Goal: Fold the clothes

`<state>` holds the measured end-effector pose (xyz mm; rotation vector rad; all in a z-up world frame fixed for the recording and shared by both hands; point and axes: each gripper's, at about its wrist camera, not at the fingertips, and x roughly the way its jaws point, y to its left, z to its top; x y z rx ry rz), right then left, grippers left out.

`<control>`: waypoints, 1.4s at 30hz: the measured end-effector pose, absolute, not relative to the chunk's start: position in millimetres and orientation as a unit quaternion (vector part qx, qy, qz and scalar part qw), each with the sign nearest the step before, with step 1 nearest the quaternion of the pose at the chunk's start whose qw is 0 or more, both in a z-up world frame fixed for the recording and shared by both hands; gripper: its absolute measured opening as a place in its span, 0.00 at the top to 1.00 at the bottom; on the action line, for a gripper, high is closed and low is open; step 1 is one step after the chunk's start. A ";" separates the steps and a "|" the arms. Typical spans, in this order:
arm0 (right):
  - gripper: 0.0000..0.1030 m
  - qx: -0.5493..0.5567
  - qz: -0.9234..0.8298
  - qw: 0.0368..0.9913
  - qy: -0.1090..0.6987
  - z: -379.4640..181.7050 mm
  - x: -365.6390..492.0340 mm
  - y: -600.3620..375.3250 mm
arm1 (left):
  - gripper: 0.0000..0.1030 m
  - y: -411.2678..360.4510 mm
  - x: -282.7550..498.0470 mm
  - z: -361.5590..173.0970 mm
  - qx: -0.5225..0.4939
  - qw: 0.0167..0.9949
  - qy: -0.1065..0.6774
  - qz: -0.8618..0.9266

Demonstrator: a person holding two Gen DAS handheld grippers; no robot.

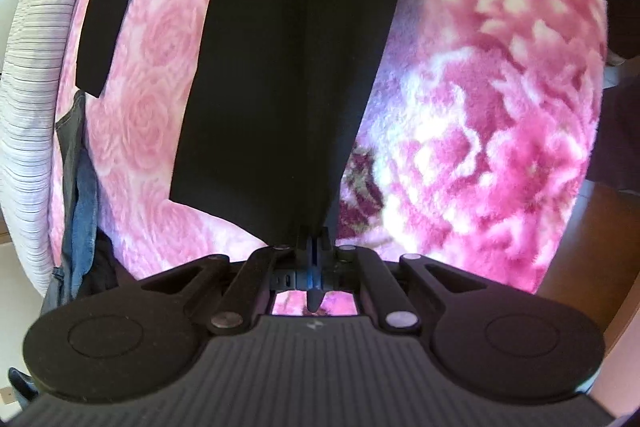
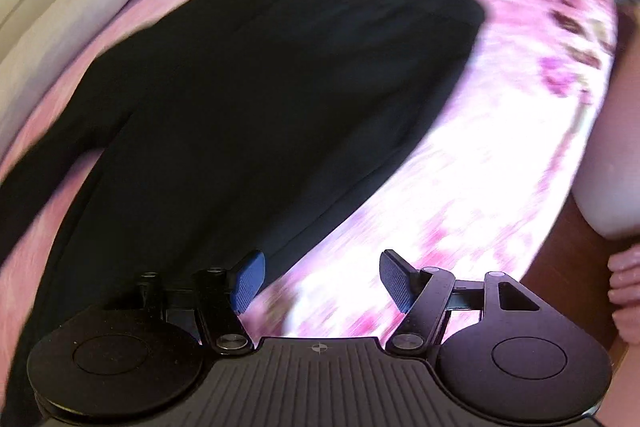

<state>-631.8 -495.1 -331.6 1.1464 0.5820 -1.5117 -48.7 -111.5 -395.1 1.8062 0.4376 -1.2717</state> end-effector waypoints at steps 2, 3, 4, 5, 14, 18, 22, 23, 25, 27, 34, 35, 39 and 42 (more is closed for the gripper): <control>0.35 0.486 -0.662 0.531 0.210 -336.4 -666.0 -511.7 | 0.99 -115.9 -51.0 -397.1 0.731 0.428 0.175 -0.502; 0.35 0.488 -0.668 0.529 0.190 -339.4 -683.1 -522.0 | 0.99 -116.6 -53.2 -396.9 0.736 0.427 0.173 -0.496; 0.35 0.490 -0.670 0.529 0.175 -342.6 -696.1 -532.3 | 0.99 -118.5 -55.0 -397.4 0.740 0.428 0.174 -0.489; 0.35 0.493 -0.671 0.530 0.161 -345.9 -708.5 -542.5 | 0.99 -121.3 -56.8 -399.1 0.742 0.430 0.177 -0.483; 0.99 0.557 -0.620 0.535 0.136 -348.8 -778.8 -577.6 | 0.99 -128.7 -78.7 -390.4 0.758 0.443 0.201 -0.434; 0.99 0.526 -0.598 0.580 0.174 -322.3 -782.8 -580.2 | 1.00 -122.5 -94.7 -387.2 0.761 0.442 0.214 -0.424; 0.92 0.538 -0.603 0.549 0.213 -345.4 -779.4 -590.9 | 0.99 -119.5 -108.2 -394.8 0.773 0.432 0.215 -0.412; 0.79 0.533 -0.614 0.537 0.225 -345.7 -777.2 -592.1 | 0.97 -119.9 -109.1 -394.4 0.775 0.434 0.213 -0.408; 0.65 0.499 -0.646 0.520 0.251 -332.4 -769.5 -589.2 | 0.93 -120.8 -106.1 -379.7 0.758 0.464 0.222 -0.401; 0.60 0.462 -0.655 0.535 0.267 -313.8 -757.1 -582.0 | 0.80 -121.7 -102.8 -364.9 0.740 0.495 0.231 -0.394; 0.57 0.362 -0.609 0.617 0.342 -276.2 -654.8 -555.0 | 0.70 -134.1 -51.7 -319.8 0.667 0.588 0.230 -0.396; 0.57 0.356 -0.595 0.629 0.351 -276.2 -634.9 -553.0 | 0.70 -146.3 -38.1 -324.9 0.665 0.588 0.220 -0.405; 0.56 0.304 -0.525 0.685 0.403 -281.6 -534.5 -539.1 | 0.61 -195.3 16.6 -345.7 0.657 0.585 0.178 -0.442; 0.54 0.261 -0.480 0.713 0.440 -288.9 -463.0 -532.9 | 0.61 -243.7 59.6 -370.8 0.665 0.568 0.116 -0.470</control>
